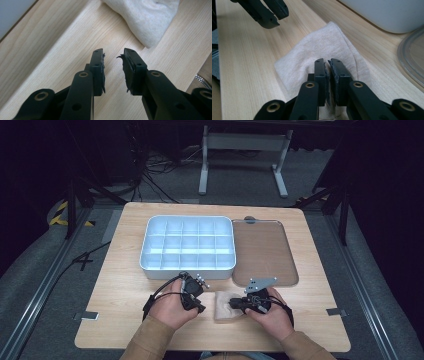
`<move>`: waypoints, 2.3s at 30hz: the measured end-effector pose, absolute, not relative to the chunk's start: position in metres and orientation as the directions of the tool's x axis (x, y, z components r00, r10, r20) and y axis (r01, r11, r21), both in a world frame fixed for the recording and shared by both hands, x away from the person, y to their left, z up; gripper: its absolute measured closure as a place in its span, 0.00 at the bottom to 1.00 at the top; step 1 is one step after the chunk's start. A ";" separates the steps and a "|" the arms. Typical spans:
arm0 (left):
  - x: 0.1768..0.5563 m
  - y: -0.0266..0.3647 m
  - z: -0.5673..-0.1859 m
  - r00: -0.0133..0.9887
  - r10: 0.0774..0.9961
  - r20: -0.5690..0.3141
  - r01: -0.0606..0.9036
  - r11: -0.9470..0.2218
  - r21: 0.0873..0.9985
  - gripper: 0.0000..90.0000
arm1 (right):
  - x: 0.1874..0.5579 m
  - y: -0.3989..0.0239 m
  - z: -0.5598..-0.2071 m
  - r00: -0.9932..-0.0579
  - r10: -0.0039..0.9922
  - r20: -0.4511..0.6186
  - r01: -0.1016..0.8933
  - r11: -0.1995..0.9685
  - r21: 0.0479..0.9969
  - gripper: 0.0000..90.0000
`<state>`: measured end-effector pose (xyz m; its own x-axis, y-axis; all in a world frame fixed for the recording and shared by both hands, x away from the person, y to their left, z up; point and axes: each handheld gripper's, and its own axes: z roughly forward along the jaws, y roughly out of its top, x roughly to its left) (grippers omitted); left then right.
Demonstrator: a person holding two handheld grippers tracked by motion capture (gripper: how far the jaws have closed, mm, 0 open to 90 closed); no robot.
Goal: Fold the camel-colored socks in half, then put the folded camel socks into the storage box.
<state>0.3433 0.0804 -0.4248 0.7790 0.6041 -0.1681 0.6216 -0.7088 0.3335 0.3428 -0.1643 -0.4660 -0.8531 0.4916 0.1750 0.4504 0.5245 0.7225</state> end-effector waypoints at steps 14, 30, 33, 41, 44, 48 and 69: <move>0.348 0.071 -0.436 0.799 0.582 -0.151 0.595 -0.728 0.341 0.83 | 0.344 -0.162 -0.469 -0.865 0.483 0.137 0.425 0.557 0.714 0.95; 0.352 0.058 -0.445 0.819 0.556 -0.142 0.568 -0.751 0.337 0.89 | 0.344 -0.162 -0.470 -0.868 0.480 0.130 0.416 0.558 0.718 0.96; 0.352 0.057 -0.446 0.820 0.556 -0.138 0.567 -0.752 0.337 0.90 | 0.344 -0.162 -0.470 -0.869 0.478 0.129 0.414 0.558 0.719 0.96; 0.355 0.055 -0.448 0.842 0.519 -0.147 0.533 -0.761 0.370 0.91 | 0.344 -0.163 -0.471 -0.871 0.474 0.128 0.409 0.557 0.723 0.96; 0.355 0.053 -0.449 0.853 0.505 -0.134 0.514 -0.767 0.384 0.91 | 0.344 -0.163 -0.471 -0.871 0.475 0.130 0.411 0.555 0.723 0.96; 0.355 0.052 -0.449 0.873 0.475 -0.108 0.473 -0.776 0.417 0.87 | 0.344 -0.163 -0.471 -0.871 0.474 0.128 0.409 0.556 0.724 0.96; 0.350 0.041 -0.434 0.893 0.443 -0.077 0.417 -0.751 0.513 0.86 | 0.343 -0.164 -0.472 -0.879 0.463 0.114 0.389 0.556 0.735 0.95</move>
<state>0.3501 0.0412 -0.4342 0.8931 0.4432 -0.0769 0.4167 -0.7508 0.5126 0.3428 -0.1639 -0.4720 -0.8788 0.4633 0.1144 0.3887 0.5558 0.7349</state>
